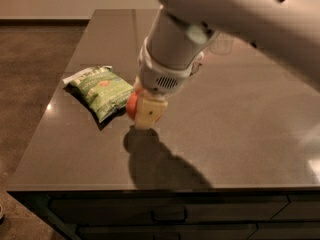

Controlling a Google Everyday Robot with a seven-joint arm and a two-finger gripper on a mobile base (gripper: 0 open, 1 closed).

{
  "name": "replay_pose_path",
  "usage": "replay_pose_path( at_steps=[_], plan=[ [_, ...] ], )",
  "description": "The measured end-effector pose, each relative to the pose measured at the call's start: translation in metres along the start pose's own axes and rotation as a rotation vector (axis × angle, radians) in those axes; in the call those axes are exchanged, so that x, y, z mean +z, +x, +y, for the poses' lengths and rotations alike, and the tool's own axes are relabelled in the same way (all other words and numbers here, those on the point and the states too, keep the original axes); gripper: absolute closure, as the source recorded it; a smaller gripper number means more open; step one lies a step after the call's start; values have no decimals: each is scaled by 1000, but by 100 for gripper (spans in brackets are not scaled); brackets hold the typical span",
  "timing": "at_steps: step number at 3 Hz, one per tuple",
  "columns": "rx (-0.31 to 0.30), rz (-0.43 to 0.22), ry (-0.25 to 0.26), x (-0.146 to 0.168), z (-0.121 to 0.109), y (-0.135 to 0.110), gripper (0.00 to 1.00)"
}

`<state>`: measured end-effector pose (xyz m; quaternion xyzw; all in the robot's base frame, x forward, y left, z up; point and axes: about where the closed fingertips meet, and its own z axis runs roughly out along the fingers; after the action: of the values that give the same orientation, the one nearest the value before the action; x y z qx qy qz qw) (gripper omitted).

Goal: Move apple near water bottle

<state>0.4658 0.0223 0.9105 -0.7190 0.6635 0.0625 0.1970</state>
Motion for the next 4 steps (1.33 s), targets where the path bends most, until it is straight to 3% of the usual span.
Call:
replay_pose_path(
  at_steps=[1,3,4],
  plan=[
    [10,52,90,-28,-34,19,100],
    [23,69,125,-32,-44,29,100],
    [68,74,183,-32,-71,51,100]
  ],
)
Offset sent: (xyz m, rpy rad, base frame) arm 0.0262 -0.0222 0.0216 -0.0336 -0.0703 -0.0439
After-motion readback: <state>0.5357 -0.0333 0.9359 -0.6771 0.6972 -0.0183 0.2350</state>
